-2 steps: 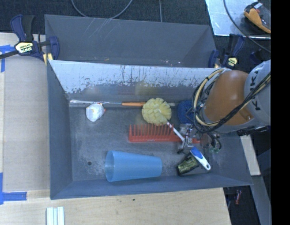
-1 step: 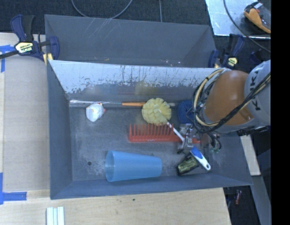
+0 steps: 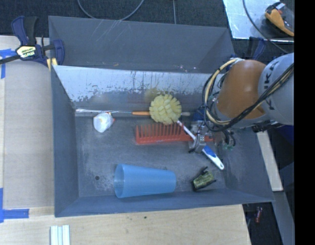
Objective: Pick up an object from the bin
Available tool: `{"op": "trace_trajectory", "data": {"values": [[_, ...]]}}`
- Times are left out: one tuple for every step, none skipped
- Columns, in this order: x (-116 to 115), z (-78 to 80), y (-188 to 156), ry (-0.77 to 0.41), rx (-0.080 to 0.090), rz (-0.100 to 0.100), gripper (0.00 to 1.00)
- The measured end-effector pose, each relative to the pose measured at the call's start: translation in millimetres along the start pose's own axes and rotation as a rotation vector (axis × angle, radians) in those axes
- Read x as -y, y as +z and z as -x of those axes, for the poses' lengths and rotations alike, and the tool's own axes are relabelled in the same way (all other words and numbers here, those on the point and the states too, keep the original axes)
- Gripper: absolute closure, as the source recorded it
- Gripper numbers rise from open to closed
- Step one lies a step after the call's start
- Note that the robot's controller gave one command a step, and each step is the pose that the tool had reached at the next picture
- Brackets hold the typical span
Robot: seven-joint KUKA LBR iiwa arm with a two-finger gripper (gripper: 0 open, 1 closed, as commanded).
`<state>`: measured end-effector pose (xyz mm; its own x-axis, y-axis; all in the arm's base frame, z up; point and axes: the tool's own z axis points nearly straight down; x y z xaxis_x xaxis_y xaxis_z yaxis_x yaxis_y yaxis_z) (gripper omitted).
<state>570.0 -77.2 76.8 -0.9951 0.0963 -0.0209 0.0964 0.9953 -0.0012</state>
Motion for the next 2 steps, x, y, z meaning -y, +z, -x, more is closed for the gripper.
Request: {"op": "trace_trajectory", "data": {"values": [[-5.6,-6.8,2.0,0.002,-0.004,-0.002,1.0],[3.2,-21.2,-11.5,-0.308,-0.003,0.0,1.0]]}}
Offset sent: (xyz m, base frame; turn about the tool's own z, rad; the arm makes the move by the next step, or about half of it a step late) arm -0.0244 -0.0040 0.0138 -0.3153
